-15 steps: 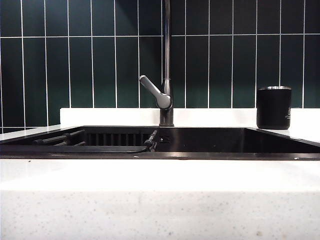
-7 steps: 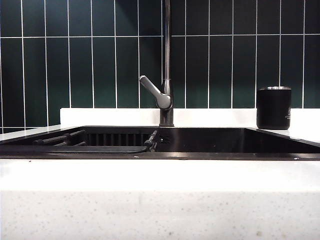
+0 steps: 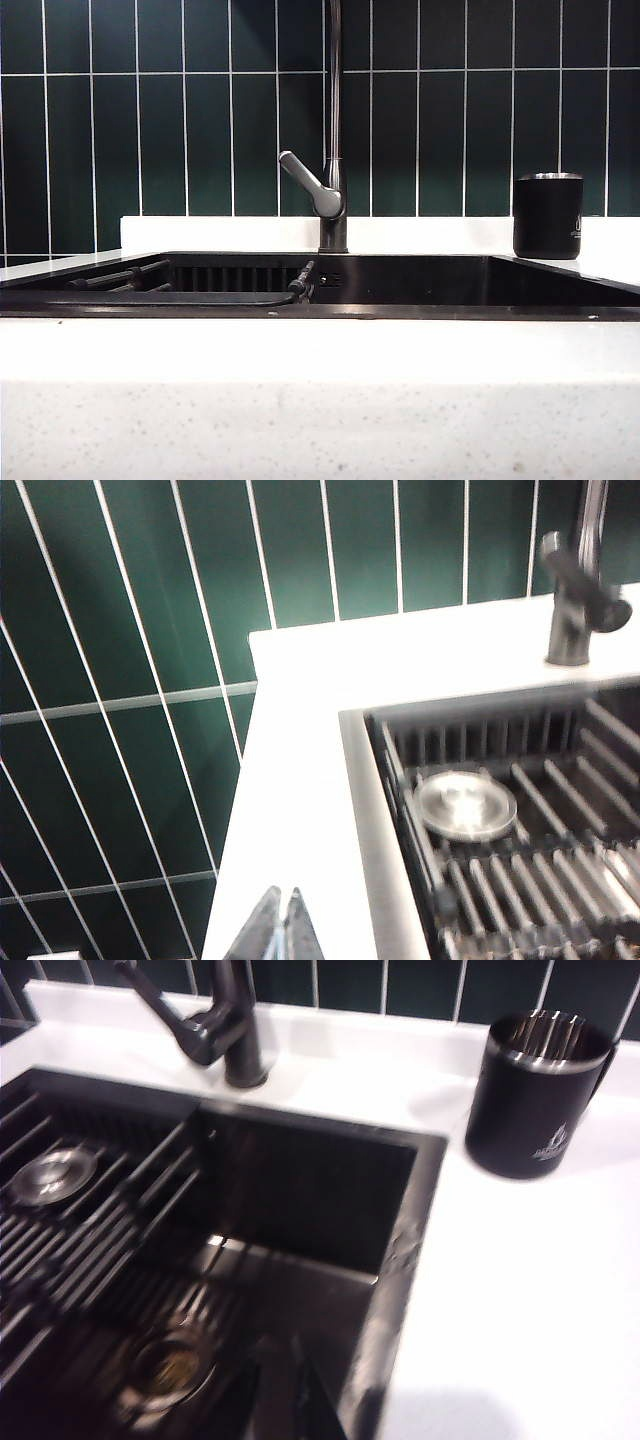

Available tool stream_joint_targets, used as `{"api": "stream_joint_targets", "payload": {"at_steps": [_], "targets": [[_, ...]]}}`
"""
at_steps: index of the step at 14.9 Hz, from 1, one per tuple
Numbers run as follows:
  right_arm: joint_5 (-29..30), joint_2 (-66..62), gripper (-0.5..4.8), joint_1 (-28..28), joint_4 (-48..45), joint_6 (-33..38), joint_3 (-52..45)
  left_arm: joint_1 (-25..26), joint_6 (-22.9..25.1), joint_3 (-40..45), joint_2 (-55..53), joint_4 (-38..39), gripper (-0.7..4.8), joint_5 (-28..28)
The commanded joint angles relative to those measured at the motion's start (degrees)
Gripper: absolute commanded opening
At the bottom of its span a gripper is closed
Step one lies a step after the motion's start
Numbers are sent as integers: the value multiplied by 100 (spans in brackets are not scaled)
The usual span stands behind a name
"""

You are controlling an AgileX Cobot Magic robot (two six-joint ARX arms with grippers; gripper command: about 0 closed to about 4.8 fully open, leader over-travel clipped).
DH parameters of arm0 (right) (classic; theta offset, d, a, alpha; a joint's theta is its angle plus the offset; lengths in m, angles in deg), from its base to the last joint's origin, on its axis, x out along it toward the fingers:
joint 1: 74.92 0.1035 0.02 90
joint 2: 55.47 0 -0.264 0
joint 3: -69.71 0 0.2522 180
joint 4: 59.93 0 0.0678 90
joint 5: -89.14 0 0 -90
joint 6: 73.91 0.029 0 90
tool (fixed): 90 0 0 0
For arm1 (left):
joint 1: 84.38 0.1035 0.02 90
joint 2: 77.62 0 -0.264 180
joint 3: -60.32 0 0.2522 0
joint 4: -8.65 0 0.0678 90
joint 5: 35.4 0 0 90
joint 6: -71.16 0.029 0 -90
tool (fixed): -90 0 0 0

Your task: Pick up the mug next to the sink, go to the faucet to get some water, pour the water into the sink, and finally put the mug back to its place.

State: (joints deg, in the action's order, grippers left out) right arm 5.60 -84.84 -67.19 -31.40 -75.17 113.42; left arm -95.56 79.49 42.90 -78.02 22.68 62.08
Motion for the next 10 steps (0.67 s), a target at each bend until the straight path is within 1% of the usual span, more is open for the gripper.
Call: {"api": "stream_joint_targets", "payload": {"at_steps": [1,2,5,10], "targets": [[-356,9,59,2,-787,15,-365,4,22,223,2,-299,-7,22],[-391,9,48,2,-927,15,-457,4,24,330,2,-417,-7,22],[-402,11,49,2,-1117,15,-656,7,22,326,2,-321,-6,44],[-398,68,49,2,-1241,15,-660,4,20,326,2,-289,-6,22]]}}
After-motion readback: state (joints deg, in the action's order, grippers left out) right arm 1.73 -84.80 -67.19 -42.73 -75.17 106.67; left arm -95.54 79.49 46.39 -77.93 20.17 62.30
